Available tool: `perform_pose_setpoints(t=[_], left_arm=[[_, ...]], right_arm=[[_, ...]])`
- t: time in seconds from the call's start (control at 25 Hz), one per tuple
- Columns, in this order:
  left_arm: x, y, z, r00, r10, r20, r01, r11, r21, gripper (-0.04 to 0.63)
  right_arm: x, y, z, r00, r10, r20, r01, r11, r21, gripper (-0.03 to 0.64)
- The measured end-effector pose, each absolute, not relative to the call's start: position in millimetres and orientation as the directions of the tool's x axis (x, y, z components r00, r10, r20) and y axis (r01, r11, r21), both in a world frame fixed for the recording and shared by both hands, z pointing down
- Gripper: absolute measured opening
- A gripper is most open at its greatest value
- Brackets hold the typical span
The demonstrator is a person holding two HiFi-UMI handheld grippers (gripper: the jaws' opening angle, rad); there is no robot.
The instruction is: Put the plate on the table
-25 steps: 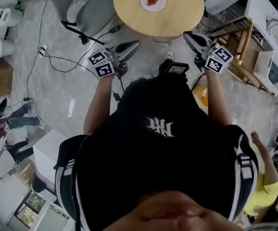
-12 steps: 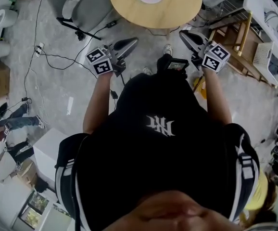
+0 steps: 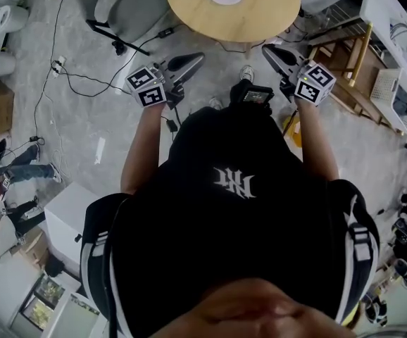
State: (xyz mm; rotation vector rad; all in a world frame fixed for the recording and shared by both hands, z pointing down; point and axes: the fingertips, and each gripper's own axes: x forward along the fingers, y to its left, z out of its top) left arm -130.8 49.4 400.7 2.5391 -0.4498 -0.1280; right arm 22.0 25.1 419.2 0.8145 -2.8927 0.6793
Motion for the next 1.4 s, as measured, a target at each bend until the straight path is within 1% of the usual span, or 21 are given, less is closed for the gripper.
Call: perform_pose_setpoints(t=[0.24,0.4,0.6,0.92,1.16,1.4], left_arm=[[-129.6,48.0,404.9,0.943,-0.332,0.007,-0.282,-0.789,0.545,0.0],[-126.9,48.3,407.1,0.943,-0.331,0.008,-0.283,-0.793,0.539,0.0],[-114.8,52.4,421.3,0.947,-0.322,0.017,-0.28,-0.795,0.539,0.001],[-144.6,45.0,410.5,0.909,-0.417,0.015,-0.358,-0.759,0.544,0.0],[-157.5,63.0,419.2,0.896,-0.444,0.018,-0.379,-0.743,0.552,0.0],[-153.7,76.0,432.1,0.903,-0.427,0.037,-0.367,-0.726,0.581,0.0]], right_arm=[[19.2,24.7,418.3,-0.859,-0.485,0.165,-0.508,0.764,-0.399,-0.005],[13.7,26.8,417.7,-0.872,-0.463,0.158,-0.485,0.78,-0.395,-0.005],[21.4,30.8,424.3,-0.872,-0.461,0.163,-0.485,0.775,-0.404,-0.005],[-9.3,7.3,422.5,-0.889,-0.427,0.164,-0.456,0.796,-0.399,-0.005],[-32.4,8.5,424.1,-0.897,-0.407,0.17,-0.441,0.814,-0.379,-0.005],[-21.4,21.6,446.1,-0.877,-0.432,0.21,-0.479,0.763,-0.433,-0.005]])
